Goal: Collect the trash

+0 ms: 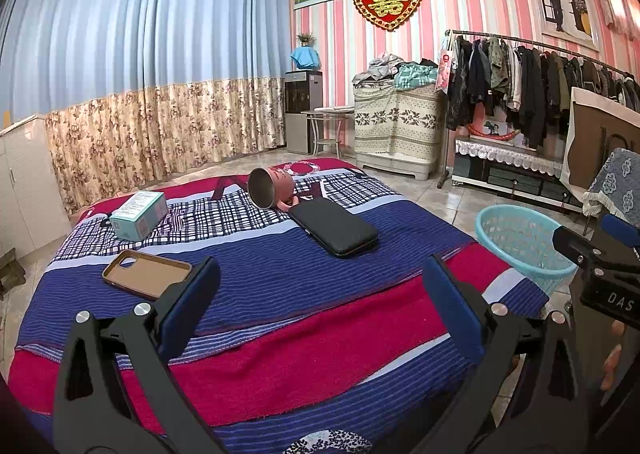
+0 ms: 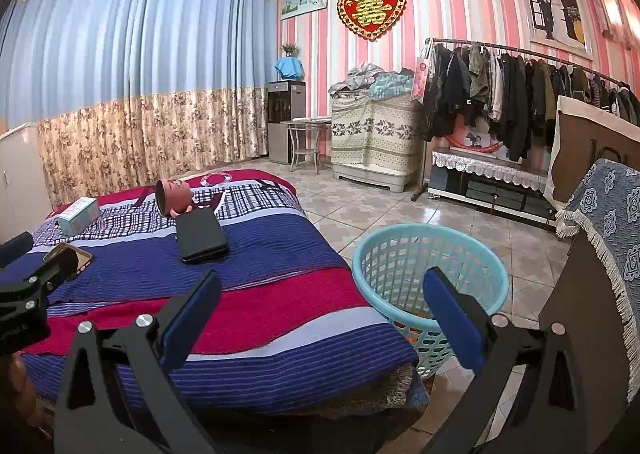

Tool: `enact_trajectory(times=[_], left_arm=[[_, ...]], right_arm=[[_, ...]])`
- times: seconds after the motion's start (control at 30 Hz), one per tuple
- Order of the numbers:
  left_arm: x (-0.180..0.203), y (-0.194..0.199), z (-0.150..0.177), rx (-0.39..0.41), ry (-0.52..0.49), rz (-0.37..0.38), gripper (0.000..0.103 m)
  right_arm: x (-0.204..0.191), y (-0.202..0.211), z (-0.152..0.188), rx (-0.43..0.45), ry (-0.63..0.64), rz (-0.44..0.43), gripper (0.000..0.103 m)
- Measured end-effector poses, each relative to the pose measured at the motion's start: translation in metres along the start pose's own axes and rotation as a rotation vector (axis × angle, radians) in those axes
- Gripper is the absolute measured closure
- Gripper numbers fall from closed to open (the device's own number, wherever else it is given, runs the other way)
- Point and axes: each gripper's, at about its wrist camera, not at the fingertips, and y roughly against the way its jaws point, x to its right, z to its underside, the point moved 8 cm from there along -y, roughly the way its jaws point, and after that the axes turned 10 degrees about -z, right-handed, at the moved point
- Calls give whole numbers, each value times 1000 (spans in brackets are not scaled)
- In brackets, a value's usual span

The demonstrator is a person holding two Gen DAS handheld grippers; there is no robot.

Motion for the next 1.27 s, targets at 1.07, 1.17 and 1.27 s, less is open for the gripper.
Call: enact_trajectory(times=[1.07, 1.17, 1.27], left_arm=[[-1, 0, 0, 0, -1, 0, 5], [-2, 0, 1, 8, -5, -9, 5], [-4, 0, 2, 8, -5, -10, 5]], right_arm=[[0, 1, -1, -2, 1, -1, 4], [0, 1, -2, -3, 2, 0, 4], [0, 1, -2, -4, 2, -1, 4]])
